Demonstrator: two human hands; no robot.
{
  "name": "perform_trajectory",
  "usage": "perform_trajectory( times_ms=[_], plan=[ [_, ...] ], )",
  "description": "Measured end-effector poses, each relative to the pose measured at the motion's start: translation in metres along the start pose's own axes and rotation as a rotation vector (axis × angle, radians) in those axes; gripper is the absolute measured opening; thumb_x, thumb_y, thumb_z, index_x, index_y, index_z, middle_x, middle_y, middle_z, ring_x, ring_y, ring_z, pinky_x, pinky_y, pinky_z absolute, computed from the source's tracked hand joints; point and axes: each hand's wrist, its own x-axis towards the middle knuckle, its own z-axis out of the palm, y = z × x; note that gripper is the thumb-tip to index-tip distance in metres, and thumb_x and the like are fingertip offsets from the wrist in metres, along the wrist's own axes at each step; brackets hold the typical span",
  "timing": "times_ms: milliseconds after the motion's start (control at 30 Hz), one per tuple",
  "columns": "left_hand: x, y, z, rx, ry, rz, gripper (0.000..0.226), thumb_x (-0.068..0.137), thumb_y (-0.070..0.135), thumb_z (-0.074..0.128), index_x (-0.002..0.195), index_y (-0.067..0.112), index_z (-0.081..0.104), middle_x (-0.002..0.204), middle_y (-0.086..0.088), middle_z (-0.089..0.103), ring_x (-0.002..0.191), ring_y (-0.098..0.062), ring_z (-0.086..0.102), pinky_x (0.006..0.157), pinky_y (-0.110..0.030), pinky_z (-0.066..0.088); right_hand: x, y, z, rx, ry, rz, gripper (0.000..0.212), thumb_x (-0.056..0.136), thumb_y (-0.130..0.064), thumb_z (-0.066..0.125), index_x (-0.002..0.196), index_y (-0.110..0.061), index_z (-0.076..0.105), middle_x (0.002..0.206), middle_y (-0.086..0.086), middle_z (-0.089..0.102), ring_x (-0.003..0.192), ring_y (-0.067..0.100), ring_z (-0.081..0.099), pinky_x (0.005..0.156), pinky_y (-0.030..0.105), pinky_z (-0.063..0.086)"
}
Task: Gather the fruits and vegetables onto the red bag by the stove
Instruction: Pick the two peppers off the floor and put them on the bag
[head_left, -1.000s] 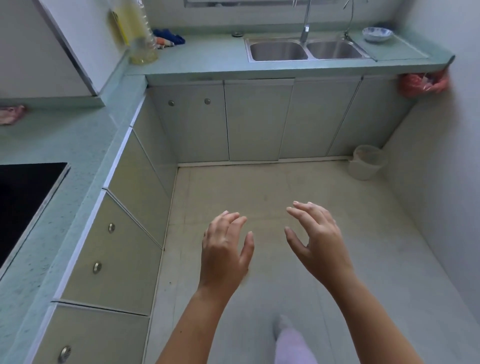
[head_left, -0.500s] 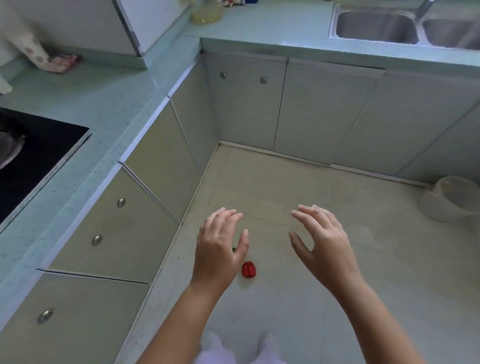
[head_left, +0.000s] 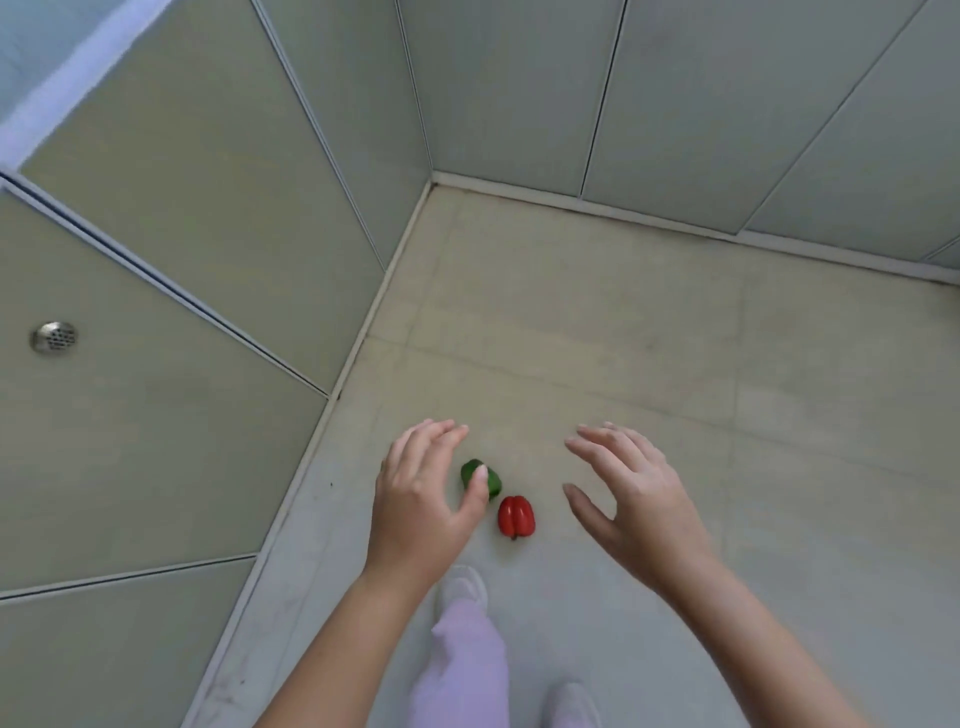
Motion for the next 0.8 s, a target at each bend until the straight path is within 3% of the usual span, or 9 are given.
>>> perform_trajectory(
  times_ms=[300,433,633,800],
  plan=[
    [0.021,-0.140,0.147,0.038,-0.113,-0.026,0.049,0.079,0.041,0.045,0.111,0.008,0.063,0.112,-0.009,0.062,0.107,-0.029,0.054,0.090,-0.039,0.041,0.011,0.088,0.166,-0.014,-0.042,0.011,0.041,0.078,-0.041,0.052,0.105,-0.012,0.064,0.108,0.003,0.065,0.101,0.025,0.058,0.085,0.034,0.047],
    [0.037,-0.169,0.202,-0.020,-0.141,-0.085,0.049,0.079,0.039,0.048,0.117,0.010,0.060,0.120,-0.006,0.058,0.114,-0.025,0.048,0.094,-0.034,0.036,0.023,0.114,0.221,-0.014,-0.092,0.009,0.045,0.078,-0.045,0.051,0.107,-0.014,0.063,0.110,0.002,0.064,0.105,0.025,0.057,0.087,0.037,0.048],
    [0.039,-0.207,0.249,-0.029,-0.081,0.038,0.051,0.078,0.042,0.042,0.111,0.010,0.062,0.114,-0.006,0.061,0.109,-0.025,0.052,0.091,-0.033,0.038,0.041,0.149,0.274,-0.015,-0.117,-0.025,0.048,0.077,-0.049,0.051,0.110,-0.017,0.062,0.111,-0.001,0.063,0.105,0.019,0.055,0.089,0.029,0.042],
    [0.024,-0.240,0.274,0.010,-0.167,0.057,0.052,0.078,0.043,0.043,0.112,0.009,0.062,0.115,-0.008,0.060,0.108,-0.025,0.053,0.091,-0.035,0.040,0.031,0.180,0.311,-0.016,-0.198,-0.067,0.050,0.076,-0.050,0.050,0.109,-0.015,0.063,0.110,0.002,0.065,0.103,0.020,0.058,0.088,0.029,0.041]
  ],
)
